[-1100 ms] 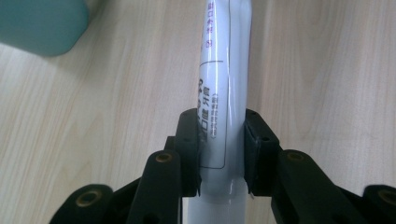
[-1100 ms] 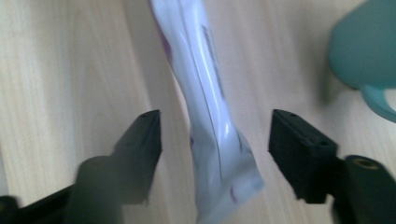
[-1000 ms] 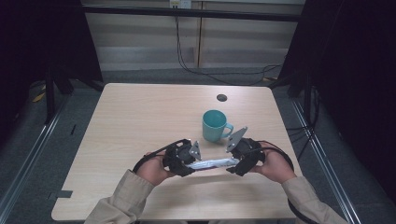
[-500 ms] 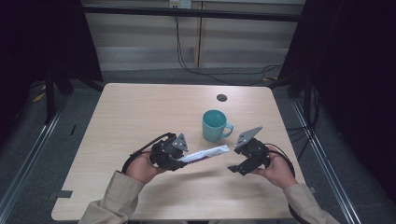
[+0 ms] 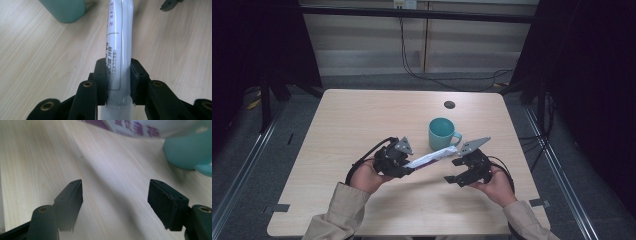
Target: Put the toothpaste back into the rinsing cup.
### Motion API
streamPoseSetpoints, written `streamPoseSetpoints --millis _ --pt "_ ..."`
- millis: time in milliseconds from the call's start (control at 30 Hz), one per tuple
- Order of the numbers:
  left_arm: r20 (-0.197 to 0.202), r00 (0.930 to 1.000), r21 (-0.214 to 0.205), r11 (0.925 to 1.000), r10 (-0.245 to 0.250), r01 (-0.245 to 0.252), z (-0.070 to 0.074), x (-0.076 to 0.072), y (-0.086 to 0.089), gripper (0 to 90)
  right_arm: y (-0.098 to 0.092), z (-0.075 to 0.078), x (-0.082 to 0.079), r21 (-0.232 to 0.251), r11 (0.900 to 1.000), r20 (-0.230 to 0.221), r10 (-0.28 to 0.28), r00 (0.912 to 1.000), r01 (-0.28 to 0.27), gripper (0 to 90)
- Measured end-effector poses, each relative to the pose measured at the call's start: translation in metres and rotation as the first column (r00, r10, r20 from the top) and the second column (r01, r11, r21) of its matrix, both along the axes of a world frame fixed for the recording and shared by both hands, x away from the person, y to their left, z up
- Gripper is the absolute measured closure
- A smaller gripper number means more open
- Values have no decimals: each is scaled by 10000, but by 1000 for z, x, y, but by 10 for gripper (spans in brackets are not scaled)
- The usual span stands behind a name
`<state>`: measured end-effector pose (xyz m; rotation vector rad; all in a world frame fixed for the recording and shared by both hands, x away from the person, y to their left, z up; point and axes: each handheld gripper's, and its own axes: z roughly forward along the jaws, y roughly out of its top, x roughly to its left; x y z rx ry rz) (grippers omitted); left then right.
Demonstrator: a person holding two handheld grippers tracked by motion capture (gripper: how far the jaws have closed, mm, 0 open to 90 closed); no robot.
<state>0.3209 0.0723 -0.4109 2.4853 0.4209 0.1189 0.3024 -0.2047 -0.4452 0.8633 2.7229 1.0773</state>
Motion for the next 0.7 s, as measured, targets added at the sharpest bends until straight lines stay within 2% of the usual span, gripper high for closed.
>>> streamPoseSetpoints --millis 167,200,300,400,500,567,700 --pt "-5 9999 -224 9997 138 -138 1 0 -4 715 7 0 1 448 9989 -11 -117 9999 118 277" --pt "39 10000 -127 9999 85 -85 2 0 -5 715 8 0 1 492 9988 50 -78 10000 76 279" --pt "0 9998 -196 9996 214 -214 2 0 -7 715 13 1 0 673 9977 129 -41 9999 32 280" --pt "-149 9988 -402 9981 468 -474 0 1 -10 715 16 2 0 1109 9938 199 -58 9998 36 286" --pt "-150 9987 -370 9981 486 -491 -1 0 -14 715 17 2 1 1350 9907 97 -193 9998 178 288" --pt "-273 9982 -515 9972 530 -544 -3 0 -17 715 19 2 3 1365 9903 140 -265 9996 243 289" --pt "-229 9981 -480 9972 563 -574 -4 -1 -19 713 20 3 3 1537 9875 179 -375 9991 343 294"
